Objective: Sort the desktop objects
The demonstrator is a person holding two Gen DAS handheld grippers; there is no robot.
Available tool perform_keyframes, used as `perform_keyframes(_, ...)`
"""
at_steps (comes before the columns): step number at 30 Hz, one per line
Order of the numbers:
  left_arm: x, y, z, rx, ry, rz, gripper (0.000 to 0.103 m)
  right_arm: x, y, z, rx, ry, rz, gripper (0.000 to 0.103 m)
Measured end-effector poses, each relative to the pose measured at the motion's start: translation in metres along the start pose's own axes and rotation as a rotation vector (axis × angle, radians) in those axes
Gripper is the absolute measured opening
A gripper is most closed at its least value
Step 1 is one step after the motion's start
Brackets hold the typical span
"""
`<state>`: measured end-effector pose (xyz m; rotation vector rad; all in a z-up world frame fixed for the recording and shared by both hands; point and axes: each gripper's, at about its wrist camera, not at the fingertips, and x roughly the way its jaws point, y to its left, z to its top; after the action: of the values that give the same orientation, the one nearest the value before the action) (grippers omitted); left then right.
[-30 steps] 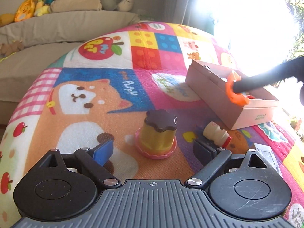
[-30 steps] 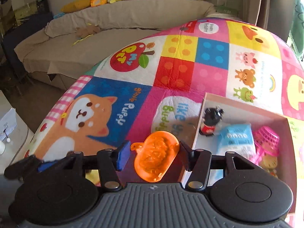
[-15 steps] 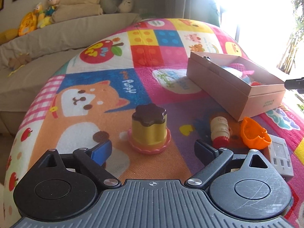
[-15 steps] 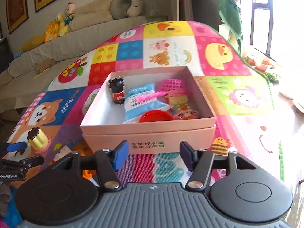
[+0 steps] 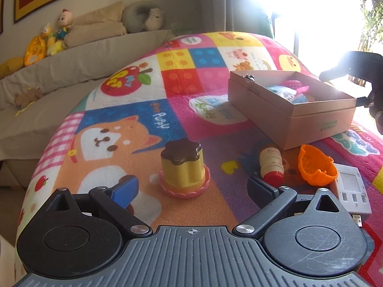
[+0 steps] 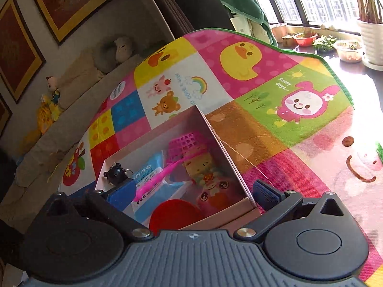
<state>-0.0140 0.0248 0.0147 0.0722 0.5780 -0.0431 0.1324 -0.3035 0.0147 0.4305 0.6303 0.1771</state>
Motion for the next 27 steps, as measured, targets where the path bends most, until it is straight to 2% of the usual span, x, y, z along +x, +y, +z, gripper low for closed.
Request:
perform_keyframes(7,0.001,0.006,0.000,-0.039,0.005,-0.010,0.101,-0.005,0.032,-0.021,-0.099,0.081,0.150,0.103)
perform_keyframes(13,0.001,0.006,0.000,-0.036,0.005,-0.009,0.101,-0.043,0.039,-0.048,-0.194,0.049,0.110,0.103)
perform_keyframes(18,0.003,0.006,0.000,-0.040,0.019,0.004,0.102,-0.079,0.054,-0.090,-0.418,0.055,0.090,0.103)
perform_keyframes(24,0.002,0.003,0.000,-0.026,0.018,0.027,0.102,-0.087,0.080,-0.132,-0.591,0.212,0.241,0.103)
perform_keyframes(27,-0.001,0.003,0.000,-0.025,0.007,0.041,0.102,-0.080,0.092,-0.149,-0.688,0.245,0.207,0.103)
